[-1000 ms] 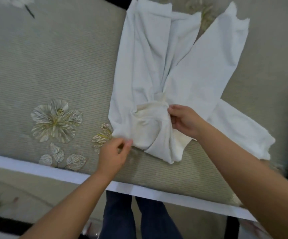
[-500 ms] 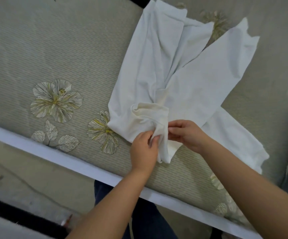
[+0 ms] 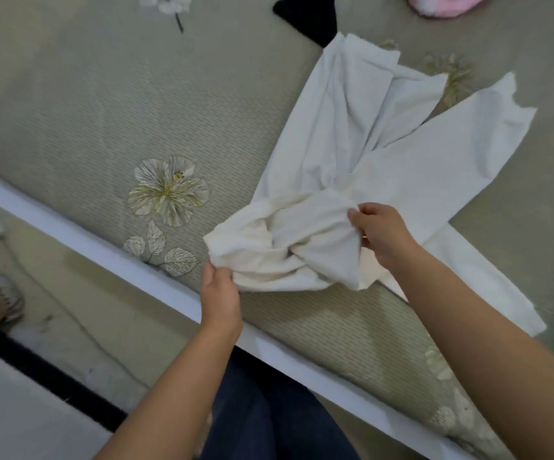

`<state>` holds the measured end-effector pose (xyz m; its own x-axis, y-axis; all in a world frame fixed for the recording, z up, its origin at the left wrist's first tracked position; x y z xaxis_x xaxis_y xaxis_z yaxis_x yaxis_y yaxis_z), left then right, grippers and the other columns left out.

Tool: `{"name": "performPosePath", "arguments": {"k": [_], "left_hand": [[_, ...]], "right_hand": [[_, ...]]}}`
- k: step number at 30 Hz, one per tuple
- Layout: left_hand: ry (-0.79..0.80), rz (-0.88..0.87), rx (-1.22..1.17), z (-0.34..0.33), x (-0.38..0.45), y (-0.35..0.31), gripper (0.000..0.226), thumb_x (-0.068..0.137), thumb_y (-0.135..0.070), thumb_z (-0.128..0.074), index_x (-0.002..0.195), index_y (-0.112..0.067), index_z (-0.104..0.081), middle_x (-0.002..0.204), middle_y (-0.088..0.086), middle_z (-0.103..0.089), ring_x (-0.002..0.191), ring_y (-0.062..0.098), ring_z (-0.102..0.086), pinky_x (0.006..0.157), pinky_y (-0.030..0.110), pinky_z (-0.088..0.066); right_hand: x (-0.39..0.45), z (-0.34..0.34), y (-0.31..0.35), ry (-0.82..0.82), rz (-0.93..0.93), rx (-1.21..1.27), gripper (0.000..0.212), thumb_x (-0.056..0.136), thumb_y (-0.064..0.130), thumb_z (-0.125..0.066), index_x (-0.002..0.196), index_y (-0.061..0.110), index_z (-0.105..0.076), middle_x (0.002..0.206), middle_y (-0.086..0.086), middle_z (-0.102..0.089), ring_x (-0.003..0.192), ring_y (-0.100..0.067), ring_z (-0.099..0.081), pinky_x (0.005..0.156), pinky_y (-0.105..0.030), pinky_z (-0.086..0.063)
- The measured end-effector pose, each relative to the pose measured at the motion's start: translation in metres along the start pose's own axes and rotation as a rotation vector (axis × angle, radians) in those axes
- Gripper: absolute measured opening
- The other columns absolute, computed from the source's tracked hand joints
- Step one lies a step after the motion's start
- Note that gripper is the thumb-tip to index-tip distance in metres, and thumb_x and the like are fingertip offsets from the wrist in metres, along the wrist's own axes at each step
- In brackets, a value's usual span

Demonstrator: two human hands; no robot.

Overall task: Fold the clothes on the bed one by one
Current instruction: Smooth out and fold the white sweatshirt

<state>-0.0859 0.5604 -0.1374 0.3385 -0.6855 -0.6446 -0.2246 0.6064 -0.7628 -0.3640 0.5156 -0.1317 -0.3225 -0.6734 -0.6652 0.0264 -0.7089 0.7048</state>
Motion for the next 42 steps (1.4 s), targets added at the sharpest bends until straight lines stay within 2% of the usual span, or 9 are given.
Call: {"name": "performPosePath", "arguments": {"k": [6,9,14,19,22,27,34,37,42], "left_hand": [[0.067,-0.476,0.262,-0.042,-0.033,-0.16,0.025,0.096,-0.029,-0.041,0.071,-0.029,-0.041,0.074,-0.008,-0.047,0.066,0.004,-0.045,0.056,0.012,-0.037],[0.023,-0.778,0.29,-0.064,-0.076,-0.269,0.027,0.097,-0.021,-0.039,0.071,-0.017,-0.037,0.066,-0.004,-0.04,0.059,0.016,-0.039,0.051,0.025,-0.027],[-0.02,-1.188,0.313,-0.098,-0.174,-0.423,0.023,0.099,-0.025,-0.032,0.086,-0.009,-0.042,0.073,0.004,-0.047,0.071,0.023,-0.043,0.061,0.029,-0.027],[-0.1,-1.688,0.346,-0.096,-0.288,-0.527,0.029,0.096,-0.016,-0.041,0.089,0.009,-0.054,0.091,0.031,-0.053,0.083,0.043,-0.052,0.061,0.039,-0.033],[-0.089,-1.961,0.303,-0.07,-0.342,-0.554,0.048,0.093,-0.029,-0.039,0.08,0.013,-0.058,0.078,0.033,-0.056,0.063,0.046,-0.057,0.05,0.048,-0.045],[-0.18,-2.311,0.36,-0.017,-0.373,-0.56,0.046,0.098,-0.036,-0.019,0.07,-0.005,-0.039,0.046,0.016,-0.049,0.035,0.025,-0.049,0.031,0.025,-0.036],[-0.282,-2.465,0.383,0.034,-0.375,-0.567,0.05,0.1,-0.037,-0.018,0.066,-0.009,-0.042,0.04,0.008,-0.046,0.027,0.019,-0.043,0.029,0.016,-0.03],[-0.271,-2.5,0.371,0.04,-0.378,-0.582,0.068,0.1,-0.038,-0.017,0.055,-0.003,-0.055,0.042,0.01,-0.049,0.028,0.021,-0.047,0.029,0.017,-0.031],[-0.225,-2.6,0.395,0.02,-0.385,-0.598,0.069,0.099,-0.038,-0.017,0.061,0.001,-0.06,0.042,0.012,-0.052,0.028,0.024,-0.049,0.029,0.02,-0.035]], "right_hand": [[-0.04,0.115,0.14,-0.302,0.214,0.079,0.034,0.095,0.006,-0.04,0.063,0.016,-0.044,0.067,-0.002,-0.043,0.062,-0.015,-0.04,0.053,-0.023,-0.031],[-0.112,0.179,0.24,-0.521,0.463,-0.02,0.028,0.092,0.004,-0.042,0.066,0.009,-0.051,0.063,-0.004,-0.044,0.063,-0.017,-0.04,0.043,-0.017,-0.03],[-0.251,0.251,0.342,-0.896,0.743,-0.093,0.028,0.095,0.006,-0.036,0.109,-0.009,-0.055,0.114,-0.03,-0.055,0.107,-0.037,-0.05,0.087,-0.035,-0.033],[-0.388,0.288,0.373,-1.295,0.908,0.006,0.026,0.094,0.002,-0.033,0.105,-0.015,-0.05,0.111,-0.037,-0.051,0.106,-0.044,-0.046,0.086,-0.042,-0.028],[-0.465,0.277,0.373,-1.496,1.076,-0.076,0.03,0.091,0.006,-0.034,0.1,-0.016,-0.053,0.104,-0.039,-0.051,0.103,-0.047,-0.045,0.083,-0.042,-0.025],[-0.54,0.24,0.354,-1.727,1.182,-0.306,0.026,0.082,0.002,-0.037,0.085,-0.014,-0.057,0.089,-0.034,-0.052,0.088,-0.049,-0.049,0.079,-0.046,-0.033],[-0.594,0.167,0.32,-2.027,1.277,-0.543,0.022,0.075,0.0,-0.041,0.07,-0.01,-0.06,0.067,-0.028,-0.055,0.062,-0.045,-0.057,0.064,-0.044,-0.044],[-0.6,0.158,0.324,-2.038,1.275,-0.556,0.028,0.075,0.003,-0.037,0.07,-0.01,-0.061,0.066,-0.027,-0.055,0.06,-0.044,-0.058,0.063,-0.036,-0.029],[-0.58,0.165,0.334,-1.992,1.201,-0.609,0.023,0.077,0.001,-0.04,0.07,-0.01,-0.059,0.068,-0.027,-0.054,0.063,-0.044,-0.056,0.061,-0.047,-0.045]]}}
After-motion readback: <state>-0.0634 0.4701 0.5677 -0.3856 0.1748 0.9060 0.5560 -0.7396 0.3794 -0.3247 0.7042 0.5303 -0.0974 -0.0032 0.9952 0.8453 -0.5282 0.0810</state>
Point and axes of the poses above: each hand's wrist, its own x-axis towards the middle knuckle, its own z-axis out of the back of the hand, y = z × x, the point moved 10 cm from there along x, towards the middle knuckle
